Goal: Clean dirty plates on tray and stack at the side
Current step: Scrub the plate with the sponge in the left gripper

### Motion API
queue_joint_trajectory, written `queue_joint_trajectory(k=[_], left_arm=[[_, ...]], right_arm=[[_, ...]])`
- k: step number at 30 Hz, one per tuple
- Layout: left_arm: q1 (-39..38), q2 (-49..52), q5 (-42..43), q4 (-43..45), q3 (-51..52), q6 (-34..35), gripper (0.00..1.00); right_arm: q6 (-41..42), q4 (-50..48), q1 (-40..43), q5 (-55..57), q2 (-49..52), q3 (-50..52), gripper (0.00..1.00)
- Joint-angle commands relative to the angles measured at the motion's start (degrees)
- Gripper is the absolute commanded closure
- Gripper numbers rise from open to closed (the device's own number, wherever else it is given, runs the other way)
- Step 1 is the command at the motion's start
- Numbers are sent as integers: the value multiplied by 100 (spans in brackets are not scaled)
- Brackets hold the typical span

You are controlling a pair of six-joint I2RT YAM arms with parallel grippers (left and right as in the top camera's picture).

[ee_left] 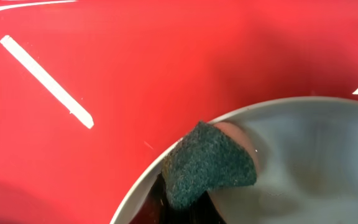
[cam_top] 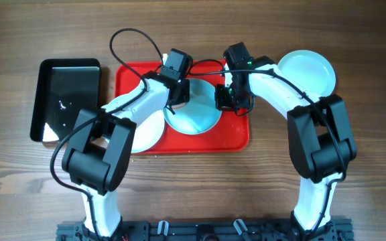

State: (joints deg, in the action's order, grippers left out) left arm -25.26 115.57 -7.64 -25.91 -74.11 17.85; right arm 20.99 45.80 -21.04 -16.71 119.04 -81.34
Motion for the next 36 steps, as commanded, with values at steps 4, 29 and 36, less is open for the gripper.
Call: queue_joint_trajectory(k=[4, 29, 36], left_arm=[[-37, -586, 2081, -286, 92, -81, 96], [-170, 37, -789, -968, 98, -149, 96], [339, 17, -920, -540, 94, -389, 96]], right_arm=[[7, 120, 20, 190, 142, 46, 96], [4, 184, 20, 190, 142, 46, 96], [4, 184, 20, 190, 142, 46, 96]])
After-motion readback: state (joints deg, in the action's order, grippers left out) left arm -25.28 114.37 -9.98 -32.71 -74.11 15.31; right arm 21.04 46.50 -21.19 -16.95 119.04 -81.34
